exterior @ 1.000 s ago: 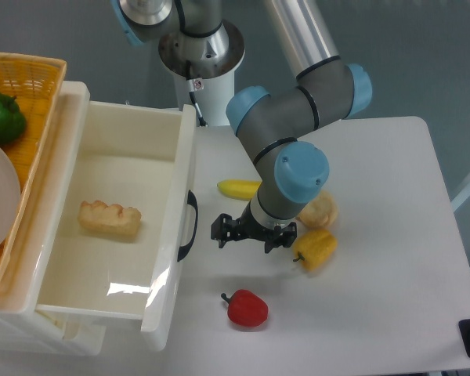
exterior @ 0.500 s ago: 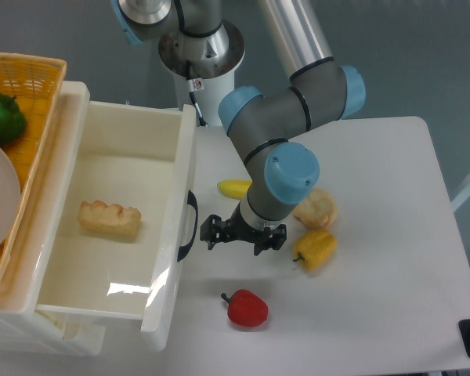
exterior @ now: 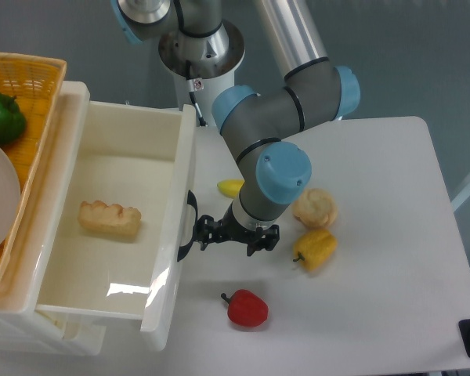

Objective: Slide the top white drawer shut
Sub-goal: 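Push the white drawer front inward with the gripper until shut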

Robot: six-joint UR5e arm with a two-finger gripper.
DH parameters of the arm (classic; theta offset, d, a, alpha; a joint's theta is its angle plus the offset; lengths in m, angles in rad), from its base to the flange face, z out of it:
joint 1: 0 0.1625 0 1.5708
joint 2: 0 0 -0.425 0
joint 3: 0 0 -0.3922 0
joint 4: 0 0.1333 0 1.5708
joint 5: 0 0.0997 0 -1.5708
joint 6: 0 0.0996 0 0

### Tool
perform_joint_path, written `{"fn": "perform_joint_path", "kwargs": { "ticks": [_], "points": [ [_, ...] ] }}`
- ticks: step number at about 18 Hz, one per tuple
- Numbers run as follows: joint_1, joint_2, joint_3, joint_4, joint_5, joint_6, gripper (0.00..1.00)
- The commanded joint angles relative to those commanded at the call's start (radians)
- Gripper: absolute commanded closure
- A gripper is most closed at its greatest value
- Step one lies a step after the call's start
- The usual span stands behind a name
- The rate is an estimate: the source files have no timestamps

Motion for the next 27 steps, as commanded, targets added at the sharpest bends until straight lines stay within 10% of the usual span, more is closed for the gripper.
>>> {"fn": "perform_joint_path", "kwargs": {
  "ticks": [27],
  "points": [
    [-0.078, 0.038, 0.003, 0.002, -0.017, -0.044, 0.00]
  ]
}}
